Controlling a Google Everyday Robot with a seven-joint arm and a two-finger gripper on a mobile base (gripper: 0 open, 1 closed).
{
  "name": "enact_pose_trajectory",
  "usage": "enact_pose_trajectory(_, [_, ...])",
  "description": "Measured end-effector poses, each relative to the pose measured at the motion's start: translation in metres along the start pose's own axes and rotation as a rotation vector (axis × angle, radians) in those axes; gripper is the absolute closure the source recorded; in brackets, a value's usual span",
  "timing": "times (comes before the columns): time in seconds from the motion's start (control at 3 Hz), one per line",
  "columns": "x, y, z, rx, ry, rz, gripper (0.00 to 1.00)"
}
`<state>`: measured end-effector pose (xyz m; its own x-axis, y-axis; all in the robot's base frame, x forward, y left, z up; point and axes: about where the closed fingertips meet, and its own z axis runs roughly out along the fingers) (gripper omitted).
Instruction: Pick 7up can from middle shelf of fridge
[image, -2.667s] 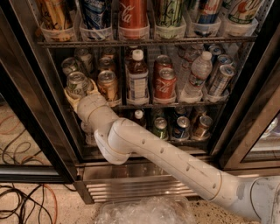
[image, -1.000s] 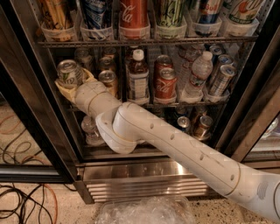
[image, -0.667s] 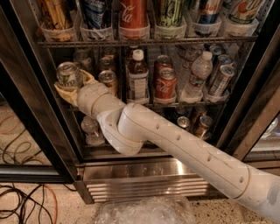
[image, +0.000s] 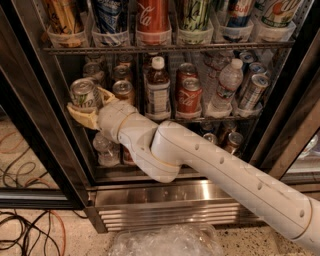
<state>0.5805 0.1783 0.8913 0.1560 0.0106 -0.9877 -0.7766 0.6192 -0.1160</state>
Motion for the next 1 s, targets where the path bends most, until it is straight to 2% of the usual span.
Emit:
enact_pose_trajectory(0.67, [0.004,0.008,-0.04,-0.098,-0.018,0.041,1.0])
enact_pose_trajectory(1.0, [0.004,0.013,-0.059,-0.147,-0.006,0.052,1.0])
